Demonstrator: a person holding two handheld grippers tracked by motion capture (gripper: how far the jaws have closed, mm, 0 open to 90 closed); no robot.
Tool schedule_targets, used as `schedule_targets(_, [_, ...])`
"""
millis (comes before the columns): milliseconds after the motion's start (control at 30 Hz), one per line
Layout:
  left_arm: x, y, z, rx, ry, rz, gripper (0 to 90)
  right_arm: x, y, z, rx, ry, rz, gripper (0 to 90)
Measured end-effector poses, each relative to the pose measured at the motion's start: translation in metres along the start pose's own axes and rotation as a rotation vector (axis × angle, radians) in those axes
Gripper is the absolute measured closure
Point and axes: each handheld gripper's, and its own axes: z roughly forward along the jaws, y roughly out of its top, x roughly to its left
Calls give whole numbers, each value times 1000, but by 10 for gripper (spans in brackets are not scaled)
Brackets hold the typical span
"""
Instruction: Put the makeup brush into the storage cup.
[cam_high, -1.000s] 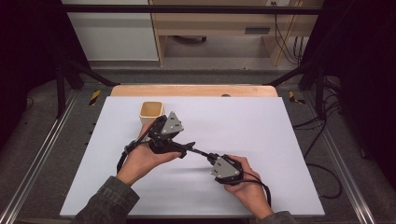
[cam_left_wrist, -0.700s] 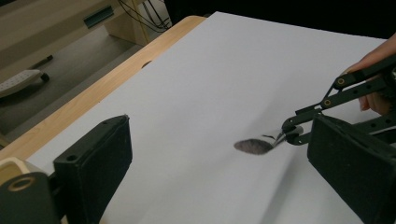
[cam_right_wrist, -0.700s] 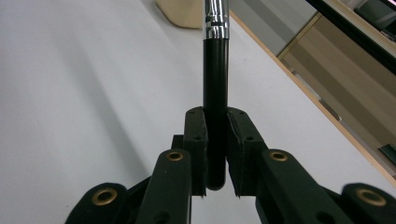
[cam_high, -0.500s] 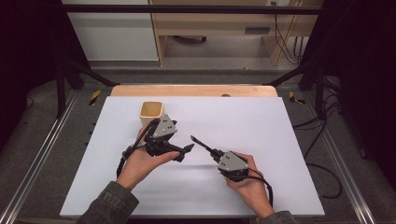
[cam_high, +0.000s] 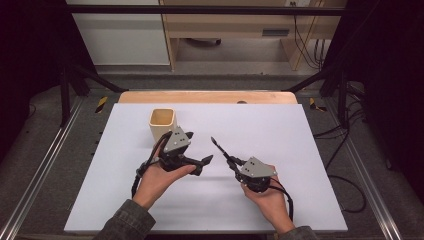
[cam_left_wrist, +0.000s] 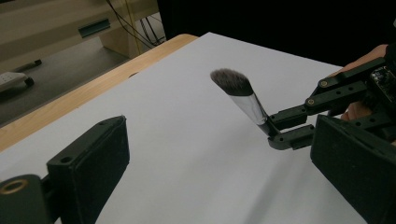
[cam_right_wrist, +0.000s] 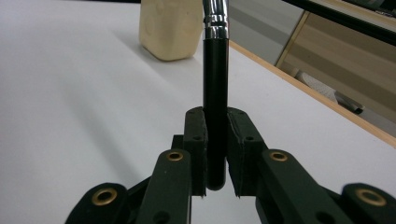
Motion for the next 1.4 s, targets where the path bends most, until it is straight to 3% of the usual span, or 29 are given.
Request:
schedule_targets(100, [-6, -3, 7, -16, -21, -15, 46, -1, 1, -1, -25, 15, 58, 792])
schedule_targets(233, [-12, -5, 15, -33, -45, -37, 35, -1, 1, -2, -41, 24, 100, 792])
schedule_targets(567, [-21, -6, 25, -66, -54, -52, 70, -1, 1, -2, -67, 60, 157, 792])
schedule_targets(667, [-20, -7, 26, -80, -60, -82, 118, -1, 0, -2, -70, 68, 169, 792])
schedule_targets(1100, [-25, -9, 35, -67, -69, -110, 307, 2, 2, 0, -89, 108, 189, 792])
schedule_targets(1167, [-26, -9, 36, -78, -64, -112, 390, 3, 2, 0, -93, 115, 193, 791])
schedule_targets(1400, [-27, -10, 40, -95, -62, -136, 522, 3, 3, -1, -107, 126, 205, 791])
